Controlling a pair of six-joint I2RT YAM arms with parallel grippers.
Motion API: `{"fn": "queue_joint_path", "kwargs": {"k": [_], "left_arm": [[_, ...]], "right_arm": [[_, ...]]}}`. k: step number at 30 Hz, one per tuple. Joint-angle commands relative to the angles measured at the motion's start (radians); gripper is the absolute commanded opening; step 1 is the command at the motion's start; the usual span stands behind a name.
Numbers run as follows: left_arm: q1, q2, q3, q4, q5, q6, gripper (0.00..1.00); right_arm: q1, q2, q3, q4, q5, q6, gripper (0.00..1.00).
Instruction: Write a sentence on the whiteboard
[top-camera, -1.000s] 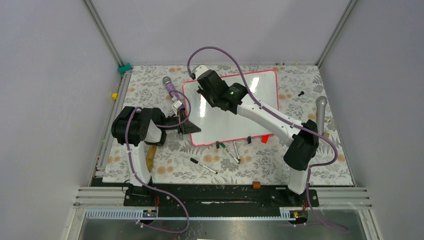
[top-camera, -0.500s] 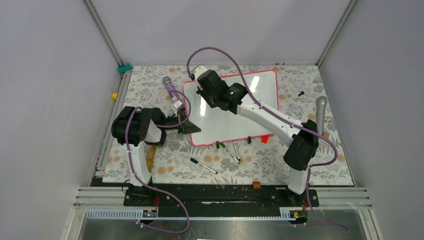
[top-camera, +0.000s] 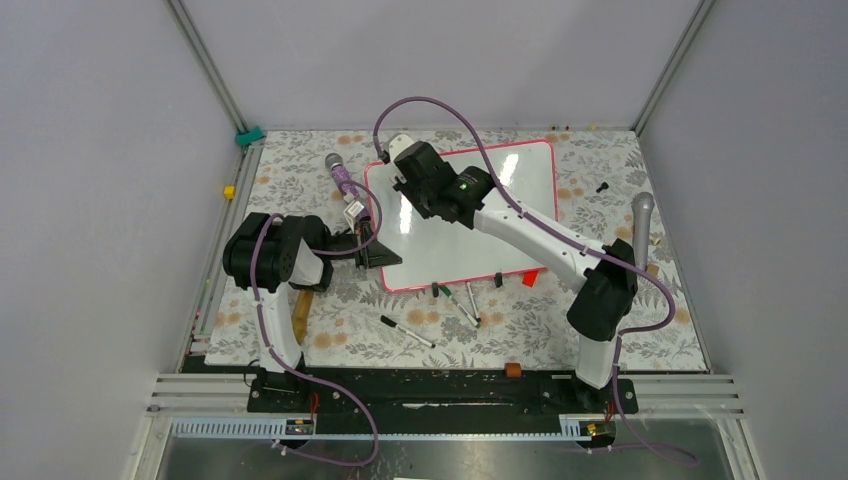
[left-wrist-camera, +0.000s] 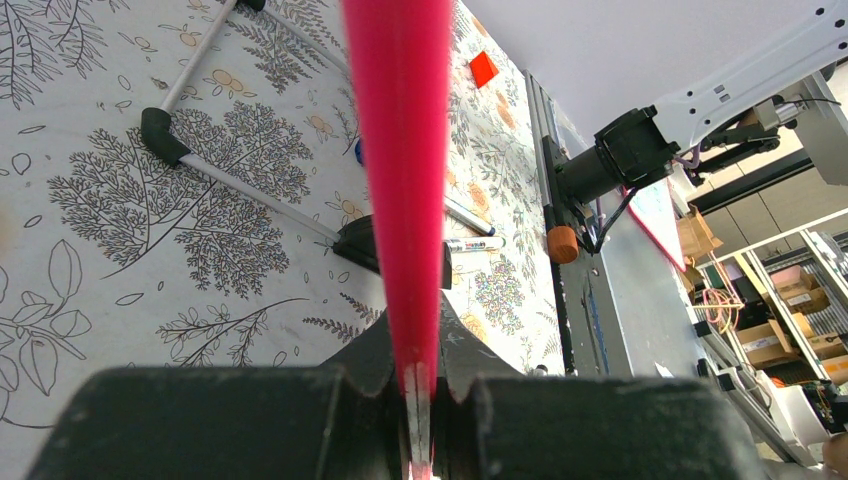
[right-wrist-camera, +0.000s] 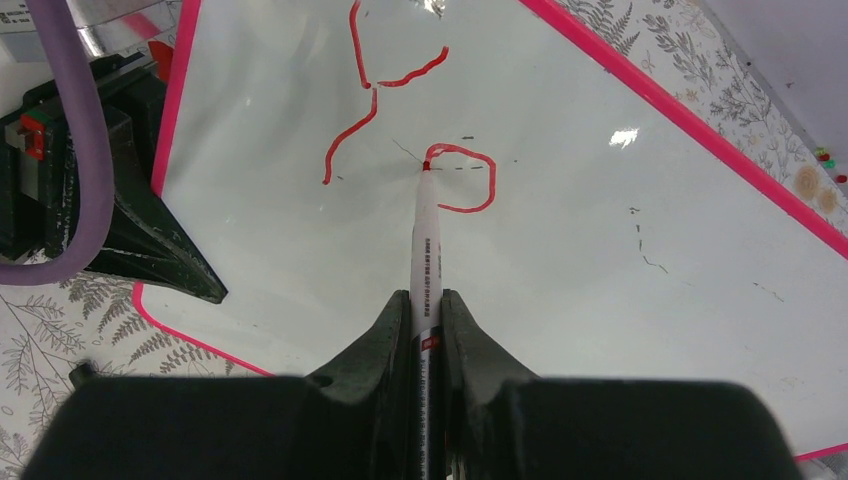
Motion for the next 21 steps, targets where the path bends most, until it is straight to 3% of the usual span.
{"fn": "queue_joint_path", "kwargs": {"k": [1, 21], "left_arm": [[-0.001, -0.015, -0.014, 0.031, 0.004, 0.044, 0.00], [-0.001, -0.015, -0.015, 0.031, 0.004, 0.046, 0.00]], "right_arm": [[-0.006, -0.010, -0.017, -0.028, -0.001, -0.007, 0.00], [-0.006, -0.007, -0.016, -0.086, 0.035, -0.010, 0.00]]}}
